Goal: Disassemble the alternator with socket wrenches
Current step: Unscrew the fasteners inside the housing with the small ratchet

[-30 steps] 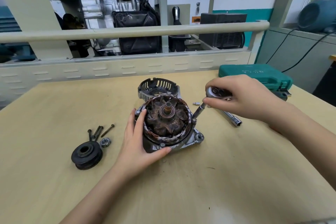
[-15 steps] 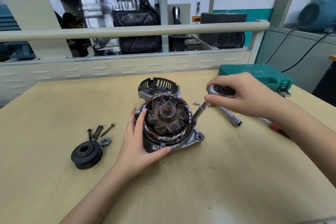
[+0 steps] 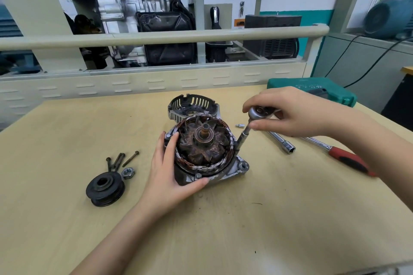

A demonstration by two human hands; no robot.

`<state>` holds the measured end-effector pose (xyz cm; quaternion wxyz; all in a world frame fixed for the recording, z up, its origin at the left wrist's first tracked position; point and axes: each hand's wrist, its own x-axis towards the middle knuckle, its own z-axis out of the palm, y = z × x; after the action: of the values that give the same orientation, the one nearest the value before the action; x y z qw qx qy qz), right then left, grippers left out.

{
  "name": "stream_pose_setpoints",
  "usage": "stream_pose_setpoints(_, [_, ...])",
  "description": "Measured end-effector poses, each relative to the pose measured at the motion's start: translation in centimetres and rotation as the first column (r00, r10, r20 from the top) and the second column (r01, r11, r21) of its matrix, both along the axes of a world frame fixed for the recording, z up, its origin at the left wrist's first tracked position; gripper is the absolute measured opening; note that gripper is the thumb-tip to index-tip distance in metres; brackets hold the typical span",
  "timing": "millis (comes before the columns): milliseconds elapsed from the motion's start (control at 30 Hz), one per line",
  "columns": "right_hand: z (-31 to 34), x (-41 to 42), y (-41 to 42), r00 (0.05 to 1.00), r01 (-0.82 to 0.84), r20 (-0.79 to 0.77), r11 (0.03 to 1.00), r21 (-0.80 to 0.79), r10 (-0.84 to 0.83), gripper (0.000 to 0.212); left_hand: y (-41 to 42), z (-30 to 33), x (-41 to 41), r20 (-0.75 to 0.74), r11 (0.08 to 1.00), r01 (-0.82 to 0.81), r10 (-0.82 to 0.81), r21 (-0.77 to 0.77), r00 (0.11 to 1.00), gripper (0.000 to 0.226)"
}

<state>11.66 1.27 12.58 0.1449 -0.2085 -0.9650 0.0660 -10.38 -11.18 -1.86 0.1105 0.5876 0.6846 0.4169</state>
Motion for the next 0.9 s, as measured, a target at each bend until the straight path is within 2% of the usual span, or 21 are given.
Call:
stream_pose_setpoints(200, [0.0, 0.2, 0.3, 1.0, -0.01, -0.028, 1.0, -0.022, 0.01, 0.055, 0.0, 0.0, 0.0, -0.019, 1.0, 0.001, -0.001, 0.004, 1.0, 0.101])
stream_pose_setpoints(400, [-0.4, 0.0, 0.5, 1.0, -0.007, -0.019, 1.0, 0.012, 0.007, 0.038, 0.1, -0.2, 0.0, -0.026, 1.0, 0.003, -0.002, 0.017, 1.0, 0.098])
stream_pose_setpoints(600, [-0.2, -0.4, 0.3, 0.994, -0.064, 0.089, 0.997, 0.043, 0.06, 0.036, -0.4, 1.2, 0.3, -0.034, 0.999, 0.012, -0.01, 0.05, 0.999, 0.099])
stream_pose_setpoints(667, [0.1, -0.6, 0.5, 0.987, -0.095, 0.138, 0.993, 0.072, 0.085, 0.035, -0.2, 3.2, 1.0, -0.126, 0.979, 0.025, 0.0, 0.203, 0.992, 0.091])
stream_pose_setpoints(733, [0.5, -0.8, 0.6, 0.978, -0.123, 0.177, 0.989, 0.084, 0.106, 0.035, 0.8, 6.0, 2.4, -0.296, 0.93, 0.116, -0.009, 0.348, 0.955, 0.069])
stream_pose_setpoints(800, [0.8, -0.8, 0.7, 0.973, -0.151, 0.188, 0.985, 0.085, 0.134, 0.035, 2.3, 8.1, 4.5, -0.418, 0.909, 0.216, -0.05, 0.358, 0.907, 0.043])
stream_pose_setpoints(833, [0.8, -0.8, 0.8, 0.973, -0.16, 0.181, 0.984, 0.084, 0.143, 0.035, 2.9, 8.8, 5.7, -0.414, 0.91, 0.235, -0.079, 0.341, 0.907, 0.035])
stream_pose_setpoints(900, [0.7, -0.5, 1.3, 0.979, -0.142, 0.161, 0.987, 0.081, 0.128, 0.037, 3.5, 8.8, 7.5, -0.302, 0.917, 0.222, -0.12, 0.331, 0.946, 0.034])
